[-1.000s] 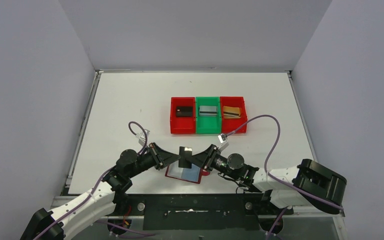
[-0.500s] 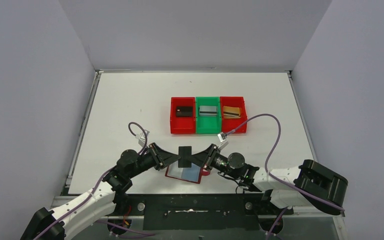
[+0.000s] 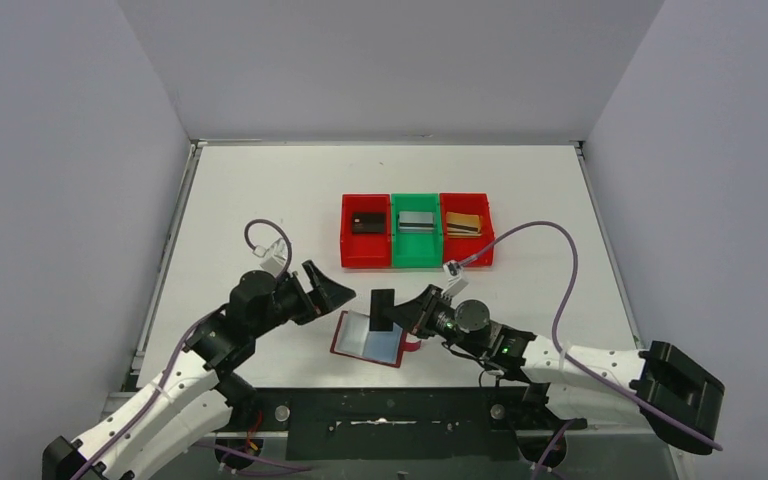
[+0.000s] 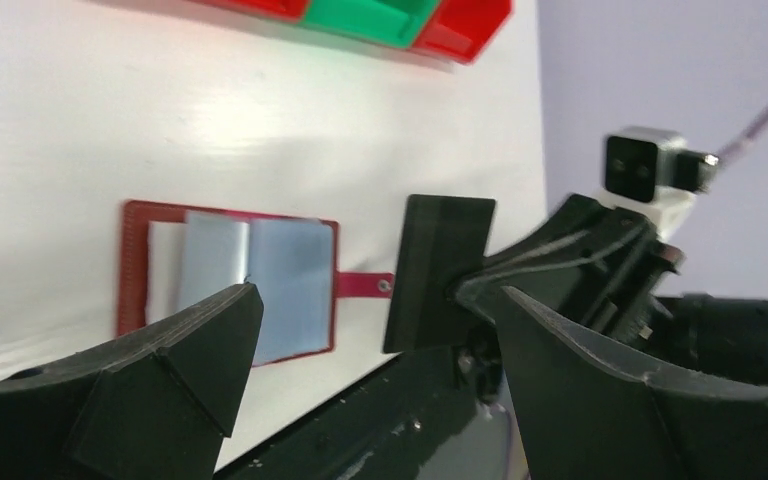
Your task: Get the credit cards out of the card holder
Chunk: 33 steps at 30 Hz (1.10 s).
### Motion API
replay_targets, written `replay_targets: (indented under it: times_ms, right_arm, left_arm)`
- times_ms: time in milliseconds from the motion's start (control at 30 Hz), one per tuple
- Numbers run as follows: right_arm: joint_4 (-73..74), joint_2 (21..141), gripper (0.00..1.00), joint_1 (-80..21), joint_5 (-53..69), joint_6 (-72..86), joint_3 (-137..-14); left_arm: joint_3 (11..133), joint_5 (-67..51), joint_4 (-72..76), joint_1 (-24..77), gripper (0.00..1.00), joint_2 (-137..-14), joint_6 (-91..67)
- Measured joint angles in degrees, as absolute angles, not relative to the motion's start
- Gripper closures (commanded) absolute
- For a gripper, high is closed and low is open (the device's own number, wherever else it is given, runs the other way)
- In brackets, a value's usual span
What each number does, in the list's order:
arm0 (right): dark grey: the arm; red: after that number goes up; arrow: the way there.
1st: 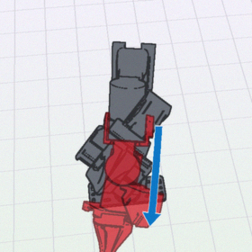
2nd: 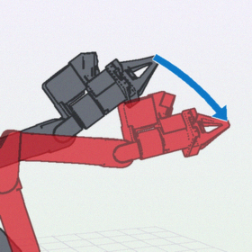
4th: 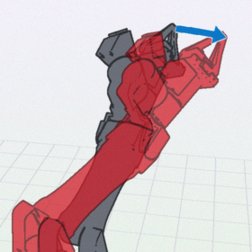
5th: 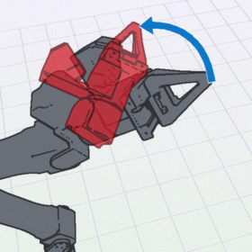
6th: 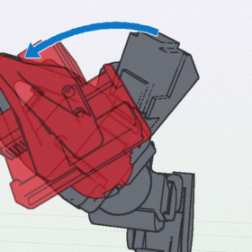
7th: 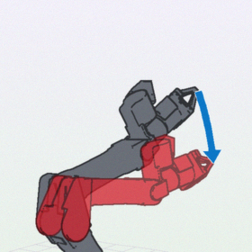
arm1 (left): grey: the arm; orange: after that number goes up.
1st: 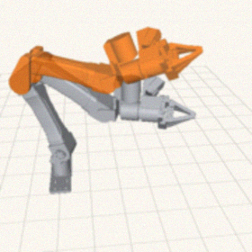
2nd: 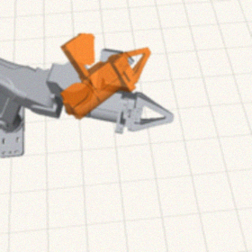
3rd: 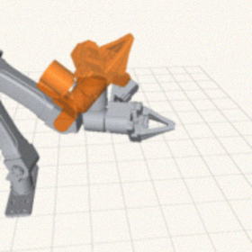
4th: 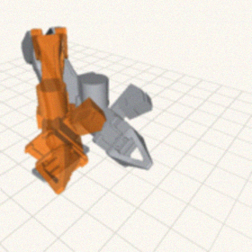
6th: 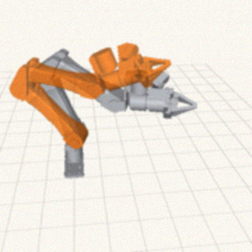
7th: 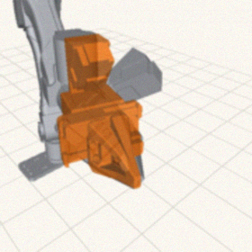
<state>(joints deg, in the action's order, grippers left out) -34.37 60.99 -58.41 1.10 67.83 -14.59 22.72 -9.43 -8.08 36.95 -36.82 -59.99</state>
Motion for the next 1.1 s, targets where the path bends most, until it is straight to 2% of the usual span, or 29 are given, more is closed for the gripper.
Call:
replay_targets:
  times_ms: [167, 367, 633, 900, 1100]
  right_arm:
    - [-18.9, 56.2, 1.0, -58.2, -4.7, 62.1, -21.3]
    - [-6.3, 55.4, 1.0, -58.2, -11.1, 51.9, -29.5]
    - [-0.6, 59.0, 1.0, -58.2, -15.6, 31.6, -37.6]
    - [0.2, 70.1, 1.0, -58.2, -15.6, 3.0, -47.5]
    - [5.9, 88.3, 1.0, -57.7, -14.1, -17.1, -65.3]
  left_arm:
    - [32.4, -1.9, -21.5, 34.0, 0.11, -41.7, -53.3]
    - [38.6, 1.3, -33.3, 23.4, 0.1, -50.3, -45.3]
    - [40.1, 3.2, -36.1, 16.4, 0.09, -43.3, -37.5]
    - [39.5, 6.0, -33.6, 16.3, 0.08, -39.3, -33.5]
    - [39.5, 8.3, -33.5, 15.3, 0.08, -37.9, -32.4]
